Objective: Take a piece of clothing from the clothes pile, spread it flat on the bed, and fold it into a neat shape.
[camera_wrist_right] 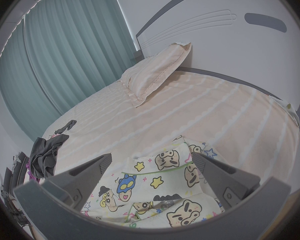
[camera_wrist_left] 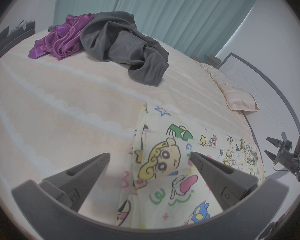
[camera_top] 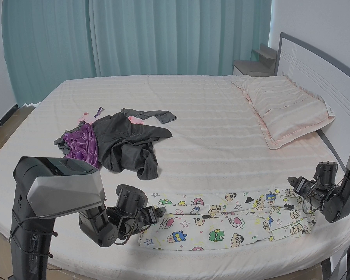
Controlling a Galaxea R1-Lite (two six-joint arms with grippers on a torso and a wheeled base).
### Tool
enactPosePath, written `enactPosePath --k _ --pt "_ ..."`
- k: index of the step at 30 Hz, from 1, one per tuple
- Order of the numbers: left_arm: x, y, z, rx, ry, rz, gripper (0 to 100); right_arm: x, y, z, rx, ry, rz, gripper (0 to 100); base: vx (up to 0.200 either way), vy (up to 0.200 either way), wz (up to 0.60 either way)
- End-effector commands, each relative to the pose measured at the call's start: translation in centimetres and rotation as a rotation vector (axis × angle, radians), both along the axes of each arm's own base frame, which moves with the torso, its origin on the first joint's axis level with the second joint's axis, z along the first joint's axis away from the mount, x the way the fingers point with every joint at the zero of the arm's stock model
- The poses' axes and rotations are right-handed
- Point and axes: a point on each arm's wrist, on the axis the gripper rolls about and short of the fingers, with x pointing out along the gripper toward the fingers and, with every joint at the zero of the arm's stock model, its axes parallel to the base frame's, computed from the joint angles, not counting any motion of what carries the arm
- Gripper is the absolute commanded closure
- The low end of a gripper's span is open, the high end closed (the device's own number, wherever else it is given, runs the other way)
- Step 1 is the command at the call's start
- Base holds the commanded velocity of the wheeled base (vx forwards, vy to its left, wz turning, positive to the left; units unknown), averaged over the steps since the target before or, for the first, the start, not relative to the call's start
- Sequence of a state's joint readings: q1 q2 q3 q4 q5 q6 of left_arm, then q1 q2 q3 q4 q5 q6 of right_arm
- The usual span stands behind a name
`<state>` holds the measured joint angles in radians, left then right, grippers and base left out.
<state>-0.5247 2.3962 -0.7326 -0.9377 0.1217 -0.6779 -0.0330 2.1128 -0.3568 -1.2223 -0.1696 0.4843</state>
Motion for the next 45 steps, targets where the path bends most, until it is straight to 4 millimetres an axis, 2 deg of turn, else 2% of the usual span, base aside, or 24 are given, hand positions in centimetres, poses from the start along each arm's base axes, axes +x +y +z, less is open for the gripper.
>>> enactPosePath --k 1,6,13,14,29,34,40,45 --pt "0.8 -0.5 -0.8 0.008 -0.004 -0.023 0 -0.1 0.3 0.0 0.0 0.003 0.009 0 0.0 0.0 0.0" --pt "0.9 -0.9 -1.0 0.031 -0.01 -0.123 0 -0.1 0.3 0.0 0.0 0.003 0.009 0 0.0 0.0 0.0" --pt "0.6 -0.9 -1.2 0.041 -0.003 -0.133 0 -0.1 0.3 -0.1 0.0 0.005 0.009 0 0.0 0.0 0.0" --pt "0.6 -1.0 -1.2 0.042 -0.001 -0.135 100 -0.1 0.3 -0.1 0.0 0.003 0.009 0 0.0 0.0 0.0" --pt "0.8 -1.1 -1.1 0.049 0.007 -0.125 100 0.1 0.1 0.1 0.02 -0.009 -0.009 0 0.0 0.0 0.0" --pt "0.7 -0.5 -0.9 0.05 0.008 -0.109 100 0.1 0.0 0.1 0.021 -0.012 -0.013 0 0.0 0.0 0.0" --pt "0.2 2.5 1.7 0.013 0.0 -0.028 100 0.2 -0.1 0.2 0.022 -0.015 -0.013 0 0.0 0.0 0.0" --pt "-0.5 4.6 2.8 0.005 0.0 0.022 100 0.2 -0.1 0.2 0.022 -0.017 -0.014 0 0.0 0.0 0.0"
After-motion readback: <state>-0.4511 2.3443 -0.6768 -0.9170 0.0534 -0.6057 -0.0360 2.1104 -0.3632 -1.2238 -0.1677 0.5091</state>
